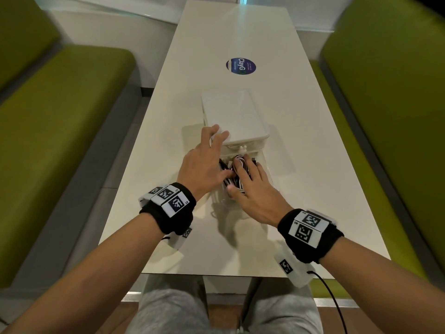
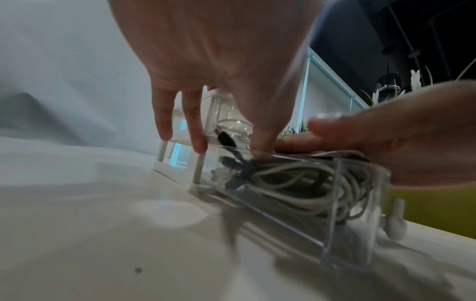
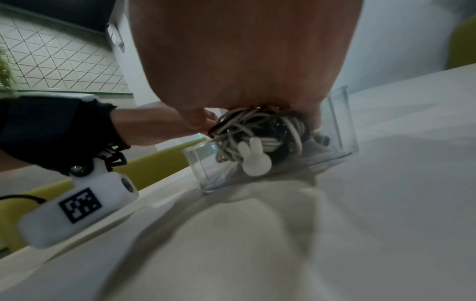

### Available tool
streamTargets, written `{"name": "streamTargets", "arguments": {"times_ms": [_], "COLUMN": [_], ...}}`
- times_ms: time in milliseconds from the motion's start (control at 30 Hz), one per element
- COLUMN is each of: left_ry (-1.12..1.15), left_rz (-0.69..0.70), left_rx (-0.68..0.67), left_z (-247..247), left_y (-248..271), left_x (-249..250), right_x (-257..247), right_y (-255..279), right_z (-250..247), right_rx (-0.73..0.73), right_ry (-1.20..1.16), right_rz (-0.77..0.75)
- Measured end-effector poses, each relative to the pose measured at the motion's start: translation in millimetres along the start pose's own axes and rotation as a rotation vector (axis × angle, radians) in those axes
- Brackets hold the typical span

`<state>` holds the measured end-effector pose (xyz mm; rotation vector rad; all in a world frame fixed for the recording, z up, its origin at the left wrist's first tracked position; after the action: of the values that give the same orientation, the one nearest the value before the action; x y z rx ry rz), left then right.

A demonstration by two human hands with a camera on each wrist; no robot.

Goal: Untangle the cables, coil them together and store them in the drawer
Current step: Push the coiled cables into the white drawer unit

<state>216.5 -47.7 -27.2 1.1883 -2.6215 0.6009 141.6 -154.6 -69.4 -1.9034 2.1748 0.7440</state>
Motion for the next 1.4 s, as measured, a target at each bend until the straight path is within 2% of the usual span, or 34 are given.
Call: {"name": "streamTargets", "arguments": {"times_ms": [167, 300, 367, 433, 533, 700, 833, 1000, 1133, 1267, 1333, 1400], "left_ry": [0.078, 0.058, 0.045, 0.050, 0.058, 0.077, 0.041, 0.034, 0.088, 0.123, 0.108, 0.109], "left_rz": [0.065, 0.106, 0.106, 0.101, 0.111, 0.127, 0.114, 0.105, 0.124, 0.140, 0.140, 0.128], "left_rx": [0.003, 0.013, 0.031, 0.061, 0.110, 0.146, 0.145, 0.128, 0.147, 0.131, 0.111, 0.098], "left_z": [-1.4, -6.6, -7.6, -8.8, -11.5, -10.6, -6.9, -5.6, -13.8, -20.2, -22.5, -22.8], "left_y": [0.1, 1.7, -1.6, -5.5, -6.9, -4.7, -5.9, -5.6, -8.0, -9.8, -11.3, -11.6], "left_x": [-3.5, -6.4, -5.7, -4.4, -2.5, -2.9, -9.3, -7.7, -3.6, -2.8, -2.6, -4.3], "right_x": [-5.3, -18.0, -22.0, -24.9, -15.0, -6.1, -8.6, -1.5, -4.2, -11.2, -13.9, -12.2], "right_y": [-17.2, -17.1, -8.0, 1.3, 8.6, 3.9, -5.8, -4.0, -5.9, -12.8, -25.3, -39.3], "right_z": [3.1, -1.9, -9.2, -14.8, -3.9, 0.0, -5.0, -4.7, -26.7, -60.6, -67.4, -63.0], "right_rx": [0.137, 0.233, 0.304, 0.375, 0.316, 0.252, 0.244, 0.256, 0.372, 0.472, 0.421, 0.295], "right_ry": [-0.014, -0.063, -0.053, 0.095, 0.245, 0.213, 0.283, 0.432, 0.419, 0.492, 0.535, 0.474], "right_rz": [0.058, 0.069, 0.005, -0.081, -0.143, -0.159, -0.194, -0.341, -0.414, -0.319, -0.263, -0.205]}}
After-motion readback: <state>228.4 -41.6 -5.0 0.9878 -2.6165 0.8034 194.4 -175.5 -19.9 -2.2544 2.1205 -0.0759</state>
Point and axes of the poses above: each hand's wrist, its own y-axis away from the middle knuckle, its own z-axis out of the palm, x = y × z, the point moved 8 cm from there along -y, towards the middle knuckle, and after that the axes turned 11 degrees about z, right-handed, at the moved point
